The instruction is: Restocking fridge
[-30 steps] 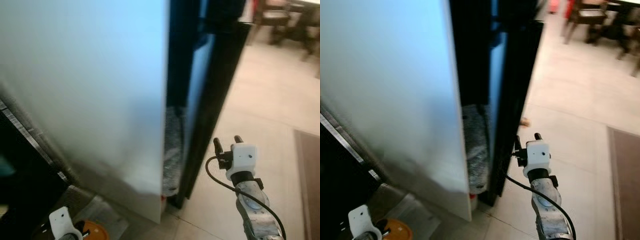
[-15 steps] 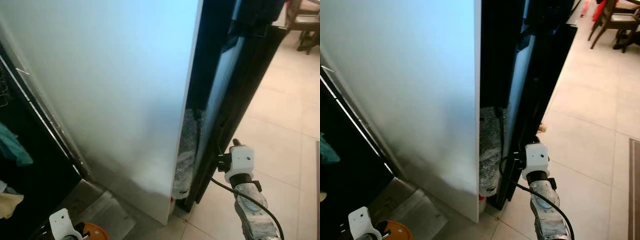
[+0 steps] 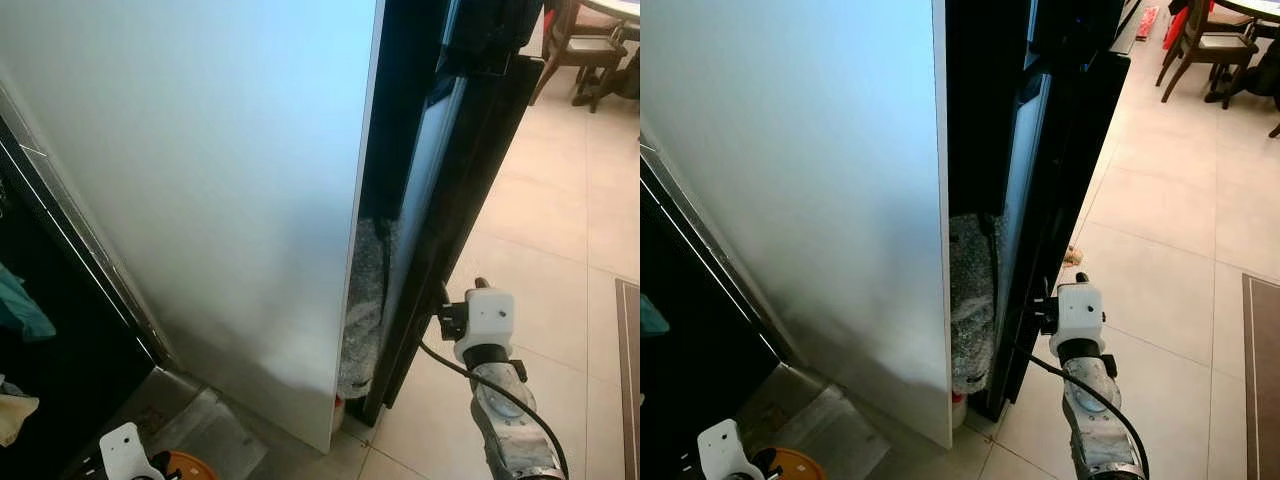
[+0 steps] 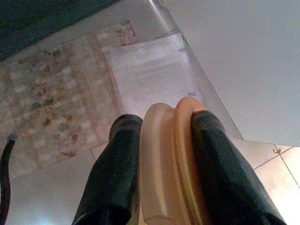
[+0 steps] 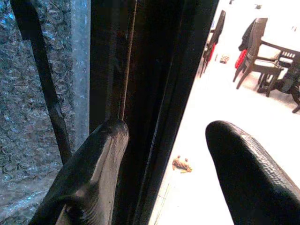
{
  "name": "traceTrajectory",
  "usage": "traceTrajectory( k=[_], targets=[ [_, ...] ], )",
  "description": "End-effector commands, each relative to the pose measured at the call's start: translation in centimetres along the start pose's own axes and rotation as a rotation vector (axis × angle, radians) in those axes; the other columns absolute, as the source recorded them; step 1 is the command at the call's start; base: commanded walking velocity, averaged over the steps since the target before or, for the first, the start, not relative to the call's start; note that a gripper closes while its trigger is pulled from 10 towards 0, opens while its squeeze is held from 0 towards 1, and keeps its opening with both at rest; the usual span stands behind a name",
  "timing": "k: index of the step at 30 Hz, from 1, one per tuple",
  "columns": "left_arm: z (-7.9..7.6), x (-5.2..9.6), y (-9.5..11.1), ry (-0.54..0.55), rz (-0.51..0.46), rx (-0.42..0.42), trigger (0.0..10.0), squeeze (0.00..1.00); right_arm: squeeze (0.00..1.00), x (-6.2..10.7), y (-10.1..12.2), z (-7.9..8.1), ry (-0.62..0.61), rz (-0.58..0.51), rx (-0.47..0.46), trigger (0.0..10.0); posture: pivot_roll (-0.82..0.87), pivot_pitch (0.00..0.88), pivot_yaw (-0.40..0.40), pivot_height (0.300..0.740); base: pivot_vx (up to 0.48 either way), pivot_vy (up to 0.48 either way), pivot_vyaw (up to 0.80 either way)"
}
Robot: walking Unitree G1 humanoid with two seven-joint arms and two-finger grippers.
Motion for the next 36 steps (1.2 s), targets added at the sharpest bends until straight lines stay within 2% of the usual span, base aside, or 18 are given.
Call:
traceTrajectory(
  k=[1, 6, 9, 17, 21, 24, 36],
  targets=[
    [-0.1, 0.0, 0.4, 0.003, -0.017, -0.010, 10.0, 0.00, 0.00, -0.3, 0.2, 0.0, -0.004, 0.000, 0.008, 10.0, -0.12, 0.000, -0.004, 0.740, 0.000, 0.000, 0.00],
    [-0.3, -0.1, 0.6, -0.002, -0.023, -0.013, 10.0, 0.00, 0.00, -0.2, -0.5, -3.9, -0.251, 0.046, 0.041, 10.0, -0.12, 0.000, -0.004, 0.740, 0.000, 0.000, 0.00],
    [-0.4, -0.1, 0.6, -0.004, -0.025, -0.015, 10.0, 0.00, 0.00, 0.3, -1.7, -5.9, -0.357, 0.115, 0.006, 10.0, -0.13, 0.000, -0.002, 0.740, 0.000, 0.000, 0.00],
    [-0.6, -0.1, 0.6, -0.005, -0.025, -0.014, 10.0, 0.00, 0.00, 0.0, -1.3, -4.8, -0.326, 0.092, 0.002, 10.0, -0.12, 0.000, -0.005, 0.740, 0.000, 0.000, 0.00],
    [-0.5, -0.1, 0.6, -0.006, -0.026, -0.015, 10.0, 0.00, 0.00, -0.6, -0.7, -3.7, -0.260, 0.062, 0.005, 10.0, -0.12, 0.000, -0.008, 0.740, 0.000, 0.000, 0.00],
    [-0.5, -0.1, 0.6, -0.005, -0.025, -0.017, 10.0, 0.00, 0.00, -0.7, -0.4, -3.4, -0.241, 0.046, 0.014, 10.0, -0.12, 0.000, -0.010, 0.740, 0.000, 0.000, 0.00],
    [-0.6, 0.0, 0.2, -0.011, -0.013, -0.018, 10.0, 0.00, 0.00, -0.8, -0.3, -3.5, -0.237, 0.040, 0.013, 10.0, -0.12, 0.000, -0.014, 0.740, 0.204, 0.000, 0.00]
  ],
)
Point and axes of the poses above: a point about 5 cm out from each wrist's last joint towards the gripper, its own x axis pointing back from the gripper into the wrist, its own y axis along the axis of the wrist's last joint, z = x × y, the point moved 2 cm from there along -x, pointing out of the wrist towards the gripper, and after that the axes turned 3 degrees about -x, right-handed, at the moved point
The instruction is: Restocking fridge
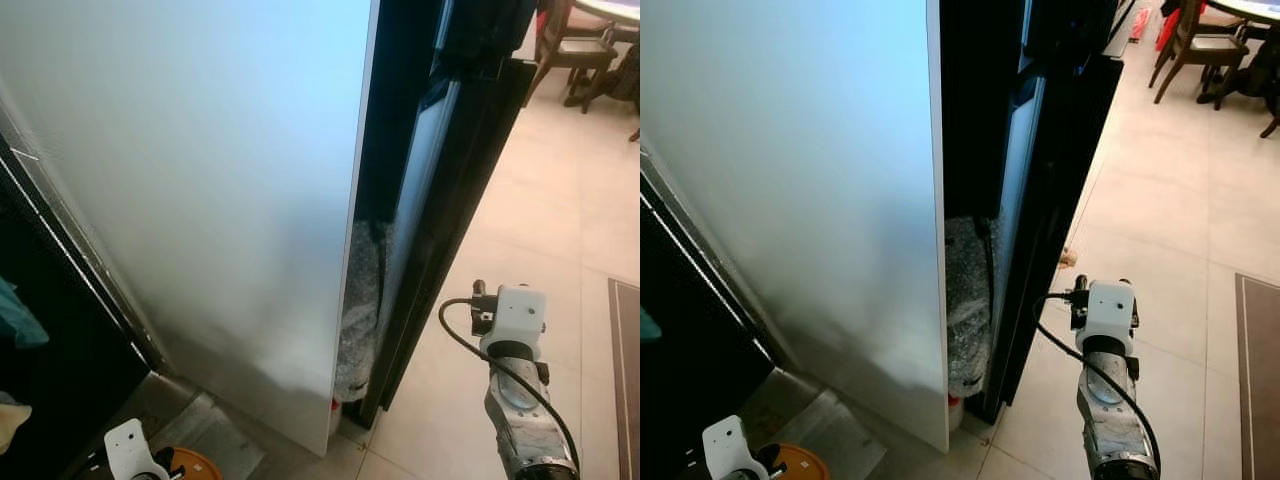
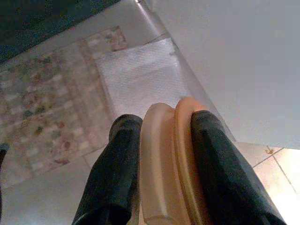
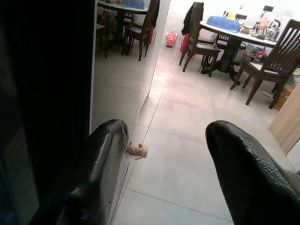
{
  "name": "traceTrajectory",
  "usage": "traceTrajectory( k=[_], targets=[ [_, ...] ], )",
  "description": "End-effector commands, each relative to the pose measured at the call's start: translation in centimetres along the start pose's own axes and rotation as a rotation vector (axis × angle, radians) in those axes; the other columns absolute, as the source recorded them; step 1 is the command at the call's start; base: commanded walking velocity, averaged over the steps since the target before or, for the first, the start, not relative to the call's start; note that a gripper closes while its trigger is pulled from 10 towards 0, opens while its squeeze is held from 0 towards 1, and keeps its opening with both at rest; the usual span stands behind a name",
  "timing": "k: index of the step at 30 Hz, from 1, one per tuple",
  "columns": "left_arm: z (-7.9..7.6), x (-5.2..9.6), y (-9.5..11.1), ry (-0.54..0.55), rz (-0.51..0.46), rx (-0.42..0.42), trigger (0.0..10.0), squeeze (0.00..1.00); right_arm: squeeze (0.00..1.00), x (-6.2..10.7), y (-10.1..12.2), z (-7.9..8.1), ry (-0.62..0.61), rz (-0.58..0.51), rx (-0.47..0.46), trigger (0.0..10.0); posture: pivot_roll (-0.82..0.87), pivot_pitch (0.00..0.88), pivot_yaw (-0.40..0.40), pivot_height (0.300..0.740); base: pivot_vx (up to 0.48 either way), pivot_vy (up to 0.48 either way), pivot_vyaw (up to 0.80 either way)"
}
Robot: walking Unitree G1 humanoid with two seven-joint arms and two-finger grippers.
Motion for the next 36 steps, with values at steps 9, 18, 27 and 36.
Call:
traceTrajectory(
  k=[9, 18, 27, 36],
  targets=[
    [-0.1, 0.1, -0.2, -0.002, 0.001, -0.011, 10.0, 0.00, 0.00, -0.2, 0.3, 0.3, 0.017, -0.012, 0.003, 10.0, -0.12, 0.000, -0.019, 0.740, 0.224, 0.000, 0.00],
    [0.0, 0.1, -0.4, 0.001, 0.001, -0.007, 10.0, 0.00, 0.00, 0.1, 0.1, 0.4, 0.026, -0.005, 0.005, 10.0, -0.12, 0.000, -0.021, 0.740, 0.000, 0.000, 0.00],
    [0.1, 0.1, -0.5, 0.003, 0.004, -0.007, 10.0, 0.00, 0.00, 0.2, 0.0, 0.5, 0.030, 0.000, 0.005, 10.0, -0.12, 0.000, -0.022, 0.740, 0.000, 0.000, 0.00],
    [0.3, 0.2, -0.7, -0.001, 0.010, -0.010, 10.0, 0.00, 0.00, 1.7, -0.4, 1.2, 0.072, 0.006, 0.022, 10.0, -0.12, 0.000, -0.030, 0.740, 0.000, 0.000, 0.00]
  ],
)
Point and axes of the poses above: a point about 5 cm out from each wrist's last joint towards the gripper, its own x axis pointing back from the gripper into the wrist, its own y axis along the axis of the wrist's last joint, z = x × y, the point moved 2 cm from there along -x, pointing out of the wrist towards the gripper, and after that the axes turned 3 degrees about -x, right-handed, at the moved point
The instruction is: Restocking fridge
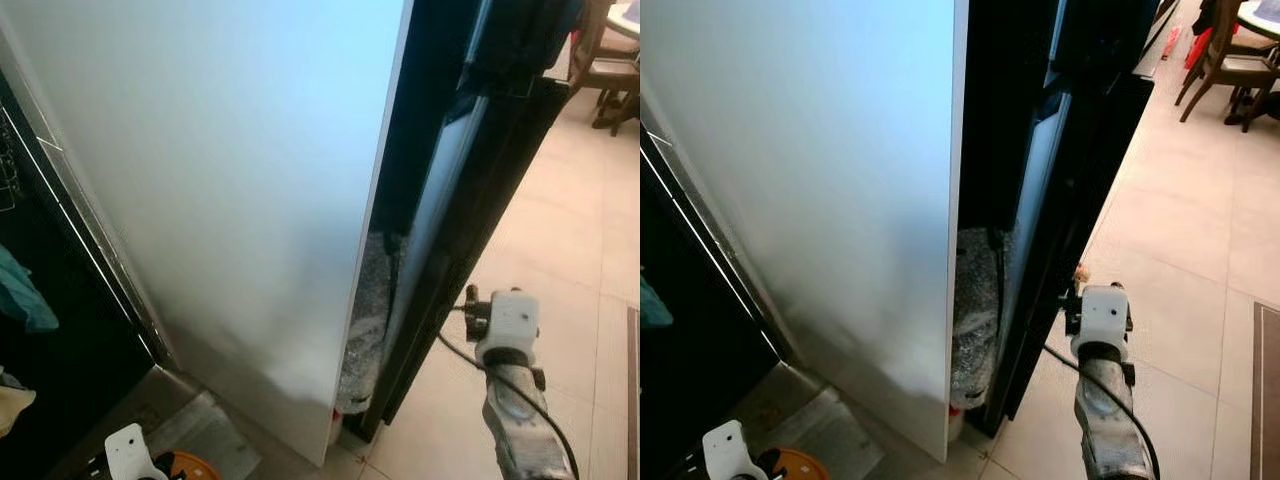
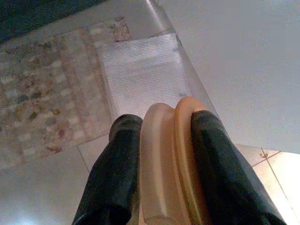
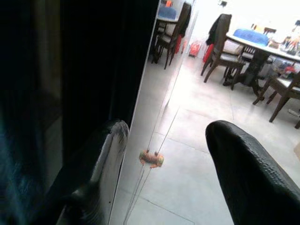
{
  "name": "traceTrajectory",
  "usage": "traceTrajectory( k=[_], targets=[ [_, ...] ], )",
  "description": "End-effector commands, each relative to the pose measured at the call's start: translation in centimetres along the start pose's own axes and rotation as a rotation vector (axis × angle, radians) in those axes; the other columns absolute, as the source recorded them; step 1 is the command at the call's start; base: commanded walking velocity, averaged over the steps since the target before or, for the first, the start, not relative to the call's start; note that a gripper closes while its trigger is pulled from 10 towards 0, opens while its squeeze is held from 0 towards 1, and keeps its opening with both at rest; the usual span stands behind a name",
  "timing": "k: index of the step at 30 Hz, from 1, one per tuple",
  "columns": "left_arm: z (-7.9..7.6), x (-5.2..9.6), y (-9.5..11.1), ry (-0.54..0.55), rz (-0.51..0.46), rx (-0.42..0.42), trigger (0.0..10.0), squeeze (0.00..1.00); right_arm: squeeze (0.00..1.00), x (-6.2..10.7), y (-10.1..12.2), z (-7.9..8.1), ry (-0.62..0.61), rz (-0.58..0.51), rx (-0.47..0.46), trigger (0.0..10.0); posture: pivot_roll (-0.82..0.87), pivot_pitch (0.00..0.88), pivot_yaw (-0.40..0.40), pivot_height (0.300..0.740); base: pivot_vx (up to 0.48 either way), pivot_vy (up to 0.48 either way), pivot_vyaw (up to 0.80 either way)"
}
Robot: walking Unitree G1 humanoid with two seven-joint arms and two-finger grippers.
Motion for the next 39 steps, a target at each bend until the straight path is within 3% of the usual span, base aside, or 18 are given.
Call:
traceTrajectory(
  k=[1, 5, 10, 20, 21, 22, 27, 39],
  targets=[
    [0.1, 0.0, -0.1, 0.000, 0.000, -0.010, 10.0, 0.00, 0.00, 0.4, 0.2, 0.5, 0.023, -0.002, 0.002, 10.0, -0.12, 0.000, -0.030, 0.740, 0.000, 0.000, 0.00],
    [0.4, 0.1, -0.3, 0.003, 0.007, -0.012, 10.0, 0.00, 0.00, 1.4, -0.1, 1.4, 0.092, -0.004, 0.017, 10.0, -0.12, 0.000, -0.027, 0.740, 0.000, 0.000, 0.00],
    [0.7, 0.1, -0.5, 0.008, 0.018, -0.013, 10.0, 0.00, 0.00, 2.0, 1.1, 3.0, 0.255, -0.043, -0.004, 10.0, -0.12, 0.000, -0.028, 0.740, 0.000, 0.000, 0.00],
    [0.8, 0.2, -0.9, 0.009, 0.032, -0.007, 10.0, 0.00, 0.00, 0.9, 2.3, 3.8, 0.285, -0.067, 0.010, 10.0, -0.11, 0.000, -0.036, 0.740, 0.000, 0.000, 0.00],
    [0.9, 0.2, -0.9, 0.010, 0.032, -0.007, 10.0, 0.00, 0.72, 0.8, 2.3, 3.7, 0.277, -0.067, 0.011, 10.0, -0.11, 0.000, -0.036, 0.740, 0.000, 0.000, 0.00],
    [1.0, 0.2, -0.9, 0.012, 0.034, -0.007, 10.0, 0.00, 1.00, 0.6, 2.3, 3.4, 0.253, -0.063, 0.009, 10.0, -0.11, 0.000, -0.035, 0.740, 0.000, 0.000, 0.00],
    [1.3, 0.2, -1.1, 0.015, 0.040, -0.006, 10.0, 0.00, 1.00, 0.4, 2.2, 3.0, 0.217, -0.054, 0.016, 10.0, -0.11, 0.000, -0.034, 0.740, 0.000, 0.000, 0.00],
    [1.5, 0.3, -1.4, 0.019, 0.054, -0.002, 10.0, 0.00, 1.00, -0.3, 2.7, 3.7, 0.246, -0.052, 0.009, 10.0, -0.12, 0.000, -0.037, 0.740, 0.000, 0.000, 0.00]
  ],
)
Point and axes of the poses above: a point about 5 cm out from each wrist's last joint towards the gripper, its own x axis pointing back from the gripper into the wrist, its own y axis along the axis of the wrist's last joint, z = x × y, the point moved 2 cm from there along -x, pointing out of the wrist towards the gripper, and after that the axes turned 3 degrees about -x, right-handed, at the moved point
